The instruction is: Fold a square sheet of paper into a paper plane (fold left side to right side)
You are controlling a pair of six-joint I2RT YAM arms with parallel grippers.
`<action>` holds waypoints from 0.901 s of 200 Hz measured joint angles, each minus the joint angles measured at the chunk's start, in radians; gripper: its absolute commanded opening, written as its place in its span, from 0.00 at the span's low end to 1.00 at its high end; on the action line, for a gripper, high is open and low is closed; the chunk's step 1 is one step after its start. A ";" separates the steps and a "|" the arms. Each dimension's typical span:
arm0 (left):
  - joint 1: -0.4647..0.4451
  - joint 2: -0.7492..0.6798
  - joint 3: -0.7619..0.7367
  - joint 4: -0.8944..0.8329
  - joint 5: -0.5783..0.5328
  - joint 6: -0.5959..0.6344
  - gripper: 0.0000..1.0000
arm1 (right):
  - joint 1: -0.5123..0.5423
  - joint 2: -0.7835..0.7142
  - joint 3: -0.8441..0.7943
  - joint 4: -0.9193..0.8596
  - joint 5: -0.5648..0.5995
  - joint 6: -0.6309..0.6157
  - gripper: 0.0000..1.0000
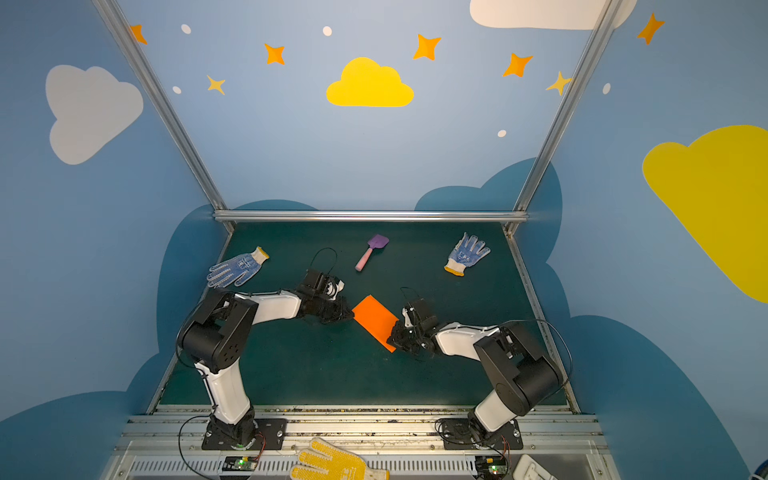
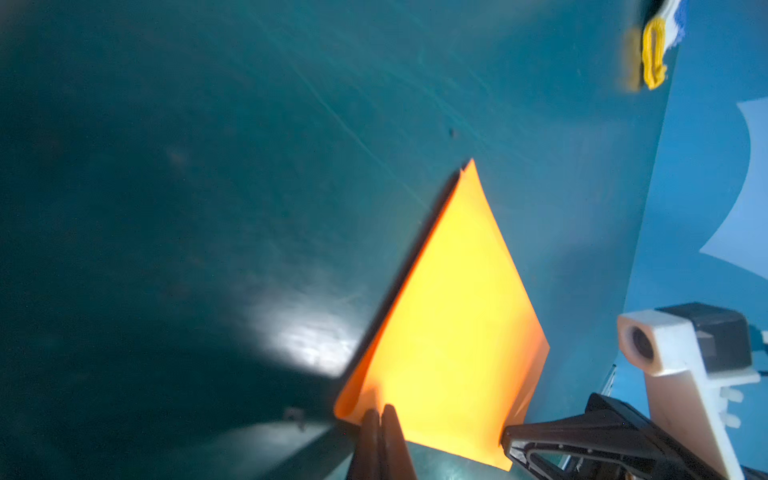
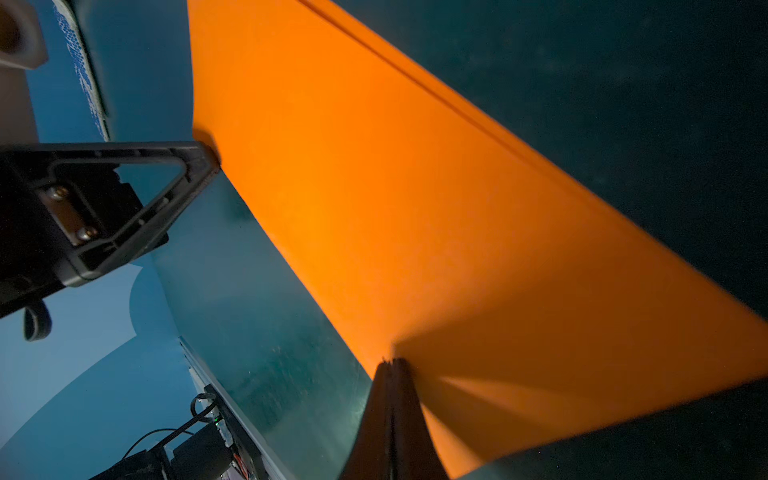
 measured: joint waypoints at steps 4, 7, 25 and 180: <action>0.006 0.000 0.000 0.000 0.000 0.000 0.04 | 0.000 0.000 0.000 0.001 0.000 0.000 0.00; 0.011 0.000 0.000 0.000 -0.001 0.000 0.04 | 0.000 0.000 0.000 0.002 0.000 0.000 0.00; 0.033 0.000 0.000 0.003 -0.005 -0.001 0.04 | 0.000 -0.001 -0.004 0.006 0.000 0.003 0.00; -0.155 -0.160 -0.028 0.008 -0.069 -0.196 0.04 | 0.072 -0.285 0.077 -0.190 0.225 0.015 0.08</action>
